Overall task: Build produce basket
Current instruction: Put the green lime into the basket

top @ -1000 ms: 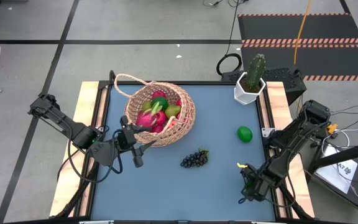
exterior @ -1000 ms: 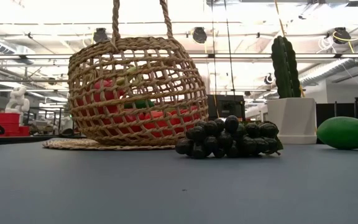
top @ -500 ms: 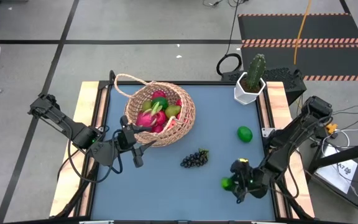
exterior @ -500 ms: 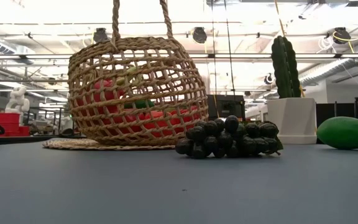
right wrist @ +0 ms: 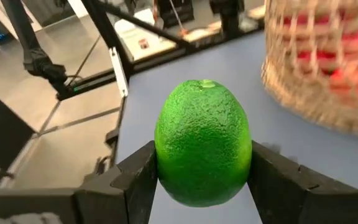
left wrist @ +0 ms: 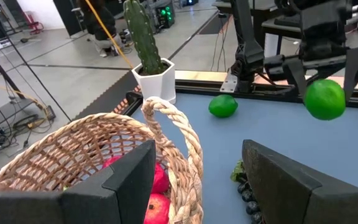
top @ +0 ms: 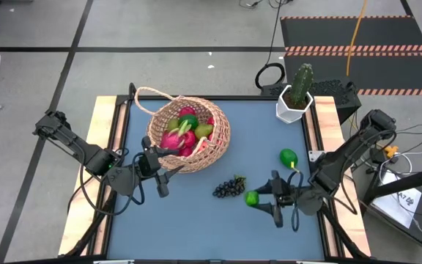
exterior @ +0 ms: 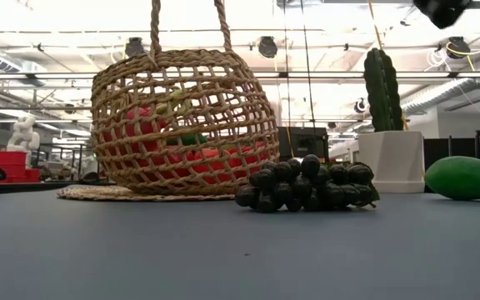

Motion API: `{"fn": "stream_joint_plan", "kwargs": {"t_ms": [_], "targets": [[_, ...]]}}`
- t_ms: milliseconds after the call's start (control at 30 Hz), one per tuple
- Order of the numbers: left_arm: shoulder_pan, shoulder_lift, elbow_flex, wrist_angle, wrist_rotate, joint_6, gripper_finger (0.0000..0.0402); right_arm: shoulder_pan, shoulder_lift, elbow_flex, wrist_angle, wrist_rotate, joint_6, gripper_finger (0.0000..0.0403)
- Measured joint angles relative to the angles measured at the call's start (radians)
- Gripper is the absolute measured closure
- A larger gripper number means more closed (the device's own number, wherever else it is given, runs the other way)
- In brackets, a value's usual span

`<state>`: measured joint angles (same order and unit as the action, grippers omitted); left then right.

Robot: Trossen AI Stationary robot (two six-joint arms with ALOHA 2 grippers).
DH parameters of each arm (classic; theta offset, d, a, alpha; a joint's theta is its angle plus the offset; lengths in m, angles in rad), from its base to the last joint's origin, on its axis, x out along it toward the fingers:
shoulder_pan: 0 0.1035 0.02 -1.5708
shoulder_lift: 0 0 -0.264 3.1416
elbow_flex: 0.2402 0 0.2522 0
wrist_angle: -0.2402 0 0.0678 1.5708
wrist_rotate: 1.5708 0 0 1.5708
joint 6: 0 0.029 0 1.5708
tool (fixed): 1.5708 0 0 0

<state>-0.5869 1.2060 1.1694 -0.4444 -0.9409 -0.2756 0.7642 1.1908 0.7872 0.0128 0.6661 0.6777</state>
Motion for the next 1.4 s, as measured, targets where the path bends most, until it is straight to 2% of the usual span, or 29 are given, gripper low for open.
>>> {"fn": "stream_joint_plan", "kwargs": {"t_ms": [267,700,1400], "targets": [[0.000,0.000,0.000,-0.001,0.000,-0.008,0.0163,-0.065,-0.007,0.000,0.111,0.018,-0.289,0.0192],[0.000,0.000,0.000,-0.001,0.000,-0.013,0.0162,-0.152,-0.007,0.000,0.186,0.016,-0.482,0.0192],[0.000,0.000,0.000,-0.033,0.000,0.001,0.0162,-0.163,-0.007,0.000,0.190,0.013,-0.510,0.0182]]}}
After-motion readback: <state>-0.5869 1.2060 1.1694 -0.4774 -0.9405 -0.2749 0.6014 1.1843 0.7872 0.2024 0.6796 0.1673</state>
